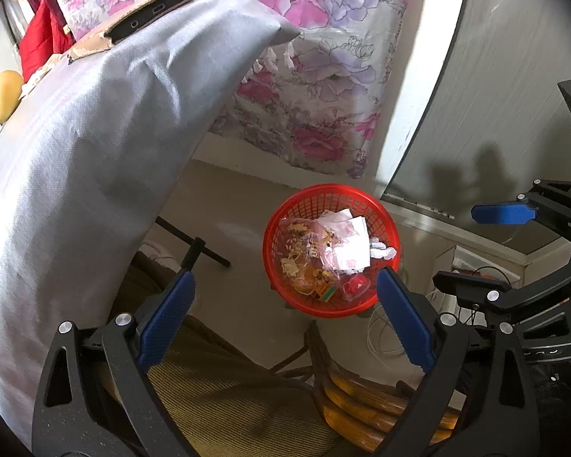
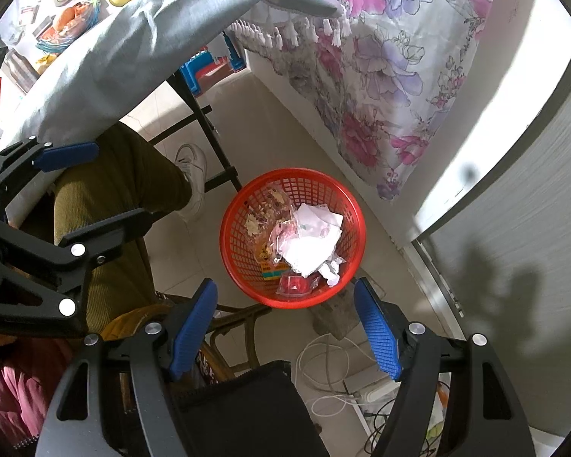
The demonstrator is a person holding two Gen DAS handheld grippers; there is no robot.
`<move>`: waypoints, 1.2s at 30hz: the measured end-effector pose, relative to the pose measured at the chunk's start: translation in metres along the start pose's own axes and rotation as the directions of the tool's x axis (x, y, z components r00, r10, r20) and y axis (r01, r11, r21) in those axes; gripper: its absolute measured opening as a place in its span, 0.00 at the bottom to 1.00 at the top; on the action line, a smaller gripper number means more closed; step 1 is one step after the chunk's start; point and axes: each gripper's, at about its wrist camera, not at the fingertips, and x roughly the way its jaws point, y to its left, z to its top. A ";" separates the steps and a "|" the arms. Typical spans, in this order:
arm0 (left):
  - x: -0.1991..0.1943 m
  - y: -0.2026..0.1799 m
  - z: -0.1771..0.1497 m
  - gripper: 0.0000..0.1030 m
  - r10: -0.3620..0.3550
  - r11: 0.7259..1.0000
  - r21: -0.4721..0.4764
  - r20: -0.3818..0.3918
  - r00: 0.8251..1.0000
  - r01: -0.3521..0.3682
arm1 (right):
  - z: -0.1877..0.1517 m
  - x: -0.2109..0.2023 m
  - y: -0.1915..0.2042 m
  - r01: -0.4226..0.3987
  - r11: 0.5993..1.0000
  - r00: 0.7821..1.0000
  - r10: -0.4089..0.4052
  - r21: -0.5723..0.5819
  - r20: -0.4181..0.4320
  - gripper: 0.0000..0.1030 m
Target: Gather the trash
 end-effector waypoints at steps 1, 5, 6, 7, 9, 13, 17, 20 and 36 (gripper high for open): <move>0.000 0.000 0.000 0.90 0.000 1.000 0.001 0.001 1.000 0.000 | 0.000 0.000 0.000 0.000 1.000 1.000 0.000 0.000 0.000 0.71; 0.000 0.000 0.000 0.90 0.001 1.000 0.001 0.001 1.000 -0.001 | 0.000 -0.001 0.000 0.000 1.000 1.000 0.000 0.000 0.002 0.71; 0.000 0.000 0.000 0.90 0.000 1.000 0.000 0.001 1.000 0.000 | 0.001 -0.001 0.000 0.000 1.000 1.000 0.000 0.000 0.002 0.71; 0.000 0.000 0.000 0.90 0.000 1.000 0.000 0.001 1.000 0.000 | 0.001 -0.001 0.001 -0.001 1.000 1.000 0.001 0.000 0.002 0.71; 0.000 0.000 0.000 0.90 0.000 1.000 0.001 0.000 1.000 0.000 | 0.002 -0.001 0.001 -0.002 1.000 1.000 0.002 0.001 0.003 0.71; 0.001 0.000 0.000 0.90 0.000 1.000 0.000 0.000 1.000 0.000 | 0.003 -0.001 0.000 0.000 1.000 1.000 0.000 0.001 0.002 0.71; 0.001 0.000 0.000 0.90 0.000 1.000 -0.001 -0.002 1.000 0.000 | 0.002 -0.001 0.000 0.000 1.000 1.000 0.000 -0.001 0.003 0.71; 0.001 0.000 0.000 0.90 0.001 1.000 -0.001 -0.002 1.000 -0.001 | 0.002 -0.001 0.000 0.000 1.000 1.000 0.000 -0.001 0.003 0.71; 0.002 0.001 0.000 0.90 0.000 1.000 -0.004 -0.006 1.000 0.000 | 0.003 -0.003 0.002 -0.004 1.000 1.000 0.004 0.001 0.004 0.71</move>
